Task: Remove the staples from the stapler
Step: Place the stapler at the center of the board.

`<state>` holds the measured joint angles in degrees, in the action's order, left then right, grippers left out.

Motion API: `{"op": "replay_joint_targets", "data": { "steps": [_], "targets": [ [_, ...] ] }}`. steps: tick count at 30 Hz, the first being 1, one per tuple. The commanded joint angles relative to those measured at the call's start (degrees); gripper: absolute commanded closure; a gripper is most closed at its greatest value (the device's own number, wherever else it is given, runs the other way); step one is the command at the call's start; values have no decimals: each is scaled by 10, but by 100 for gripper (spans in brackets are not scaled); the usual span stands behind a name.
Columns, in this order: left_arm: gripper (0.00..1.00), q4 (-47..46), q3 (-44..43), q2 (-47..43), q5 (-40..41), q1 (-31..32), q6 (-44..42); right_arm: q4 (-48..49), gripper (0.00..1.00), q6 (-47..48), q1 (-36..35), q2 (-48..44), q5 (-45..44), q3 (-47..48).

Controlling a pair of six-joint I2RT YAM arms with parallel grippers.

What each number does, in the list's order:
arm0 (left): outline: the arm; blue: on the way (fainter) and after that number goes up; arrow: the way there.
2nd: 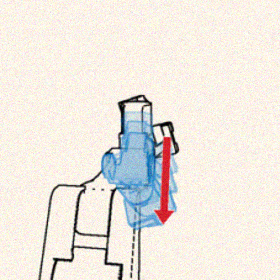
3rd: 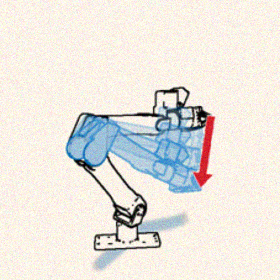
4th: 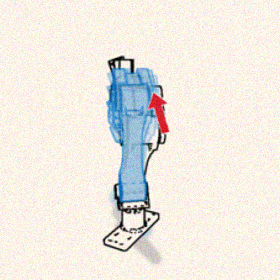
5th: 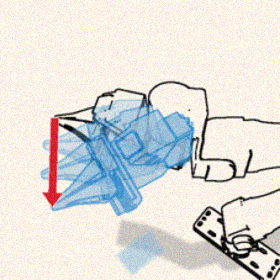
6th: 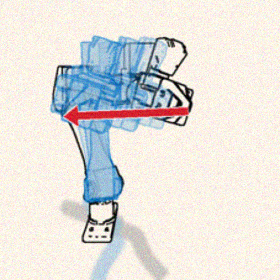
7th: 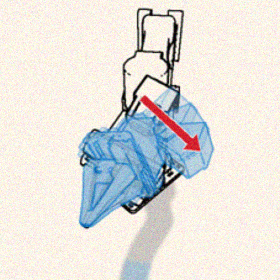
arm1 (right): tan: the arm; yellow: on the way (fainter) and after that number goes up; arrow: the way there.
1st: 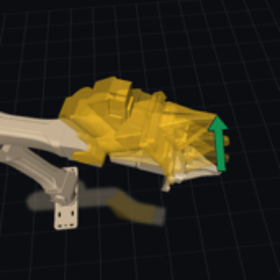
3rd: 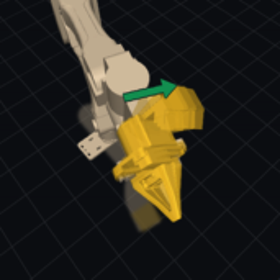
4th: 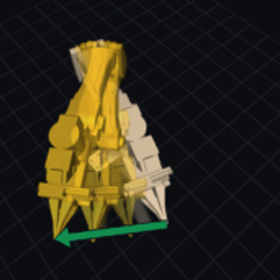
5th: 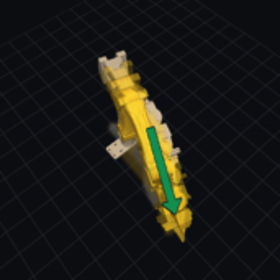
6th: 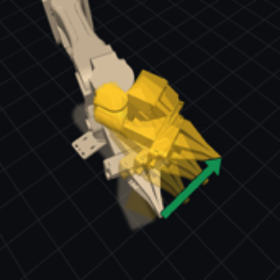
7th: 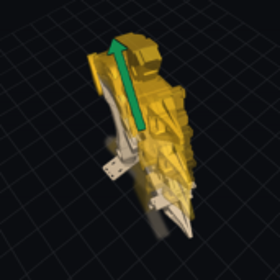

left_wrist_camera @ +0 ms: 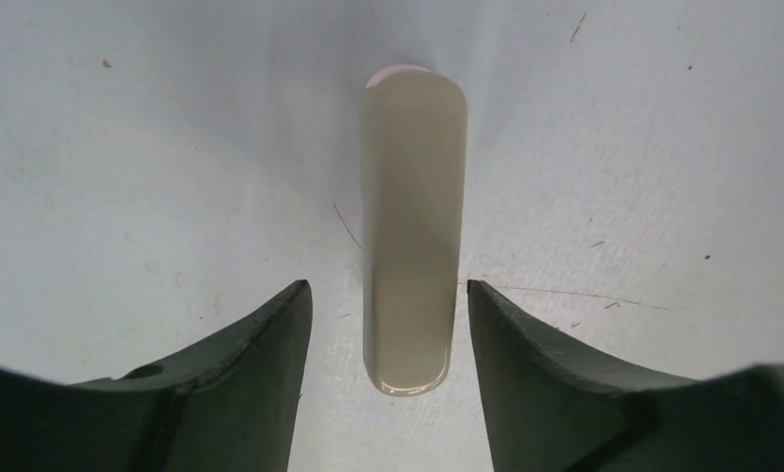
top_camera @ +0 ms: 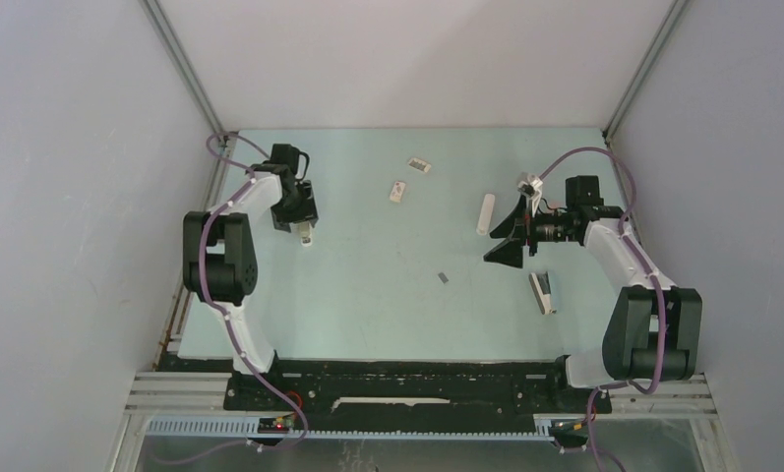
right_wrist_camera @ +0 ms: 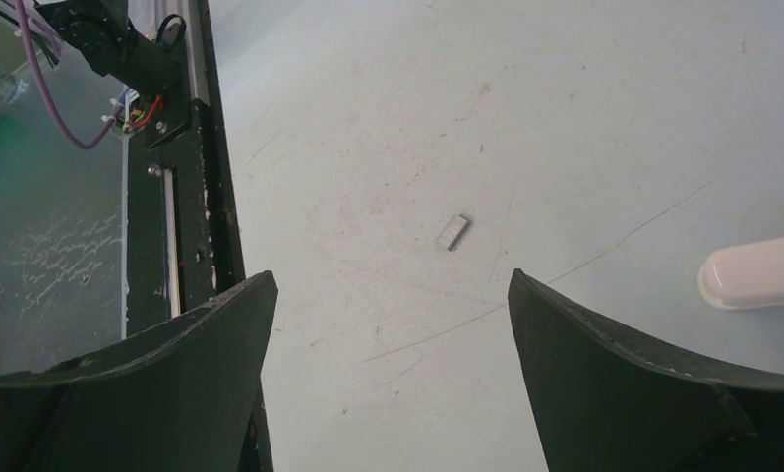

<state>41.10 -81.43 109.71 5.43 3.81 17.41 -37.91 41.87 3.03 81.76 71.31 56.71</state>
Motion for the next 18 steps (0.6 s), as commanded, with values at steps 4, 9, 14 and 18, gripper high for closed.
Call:
{"op": "replay_joint_targets", "data": {
  "steps": [4, 9, 14, 18],
  "targets": [
    [28, -53, 38, -105, -24, -5, -26, 0, 3, -1, 14, -29, 22, 0],
    [15, -90, 93, -180, -28, -5, -22, -8, 3, 1, 18, -37, 17, -1],
    [10, -124, 151, -263, -29, -6, -14, -15, 3, 5, 21, -44, 6, 0],
    [2, -145, 187, -330, -28, -11, -11, -18, 3, 2, 26, -52, -4, 0]
  ]
}}
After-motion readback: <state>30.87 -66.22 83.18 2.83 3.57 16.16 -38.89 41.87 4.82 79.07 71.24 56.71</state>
